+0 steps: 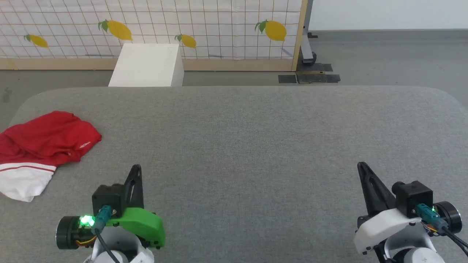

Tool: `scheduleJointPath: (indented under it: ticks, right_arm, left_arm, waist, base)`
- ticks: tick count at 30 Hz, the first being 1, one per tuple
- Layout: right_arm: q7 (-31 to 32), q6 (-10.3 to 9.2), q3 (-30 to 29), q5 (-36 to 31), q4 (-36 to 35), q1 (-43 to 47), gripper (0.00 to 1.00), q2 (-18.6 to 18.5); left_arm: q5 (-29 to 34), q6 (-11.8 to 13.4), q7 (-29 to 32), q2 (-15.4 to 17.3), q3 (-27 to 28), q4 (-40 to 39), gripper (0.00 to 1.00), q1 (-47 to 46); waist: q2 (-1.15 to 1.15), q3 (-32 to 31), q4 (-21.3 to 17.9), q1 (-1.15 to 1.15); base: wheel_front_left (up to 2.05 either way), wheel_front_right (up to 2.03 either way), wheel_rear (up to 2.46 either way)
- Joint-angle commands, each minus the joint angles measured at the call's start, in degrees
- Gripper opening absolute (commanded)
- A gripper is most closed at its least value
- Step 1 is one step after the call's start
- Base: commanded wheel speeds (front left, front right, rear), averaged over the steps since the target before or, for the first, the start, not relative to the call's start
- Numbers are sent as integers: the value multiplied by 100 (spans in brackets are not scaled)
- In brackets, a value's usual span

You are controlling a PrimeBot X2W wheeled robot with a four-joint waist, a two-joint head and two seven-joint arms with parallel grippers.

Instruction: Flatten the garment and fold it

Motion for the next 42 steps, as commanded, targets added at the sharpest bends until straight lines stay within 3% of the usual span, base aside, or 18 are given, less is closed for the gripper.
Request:
scheduleJointPath:
  ticks: [1,42]
  right_arm:
    - [-1,-9,8,-36,-27,-105,0,1]
    - [-1,-9,8,-36,-27,-105,0,1]
  left_arm:
    - [74,37,8,16,15,-15,0,63]
    - [74,37,8,16,15,-15,0,63]
  waist:
    - [0,0,0,0]
    - [0,0,0,0]
  base:
    - [0,0,0]
    - [0,0,0]
